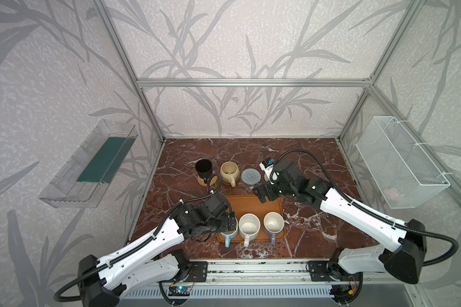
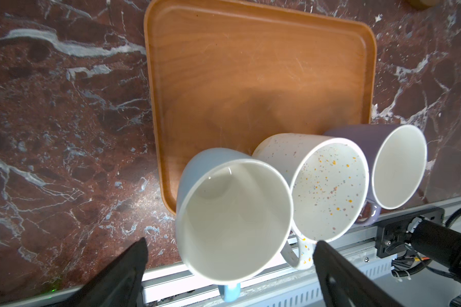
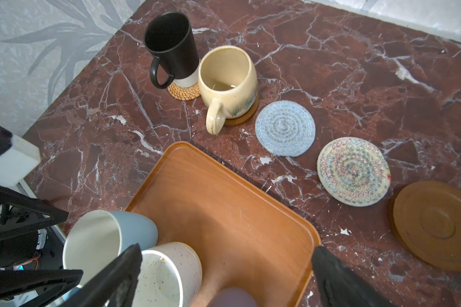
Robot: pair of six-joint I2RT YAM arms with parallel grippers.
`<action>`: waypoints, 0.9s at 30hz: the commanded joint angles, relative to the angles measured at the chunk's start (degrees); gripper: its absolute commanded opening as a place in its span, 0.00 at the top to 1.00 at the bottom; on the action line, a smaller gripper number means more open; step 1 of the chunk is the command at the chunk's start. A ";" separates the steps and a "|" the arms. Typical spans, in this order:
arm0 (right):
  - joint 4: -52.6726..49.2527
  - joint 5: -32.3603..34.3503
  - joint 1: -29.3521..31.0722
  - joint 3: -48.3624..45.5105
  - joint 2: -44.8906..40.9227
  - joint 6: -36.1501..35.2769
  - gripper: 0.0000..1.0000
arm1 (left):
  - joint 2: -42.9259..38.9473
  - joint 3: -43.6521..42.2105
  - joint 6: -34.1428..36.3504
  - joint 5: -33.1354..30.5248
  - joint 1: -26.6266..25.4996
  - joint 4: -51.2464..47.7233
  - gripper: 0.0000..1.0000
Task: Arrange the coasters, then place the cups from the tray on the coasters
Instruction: 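Lower the left gripper into the light blue mug and close on its rim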
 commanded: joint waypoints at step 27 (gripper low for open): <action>1.34 -10.25 -0.20 -3.77 0.45 2.99 0.01 | 4.19 -8.25 -10.41 -6.06 -8.92 2.78 0.21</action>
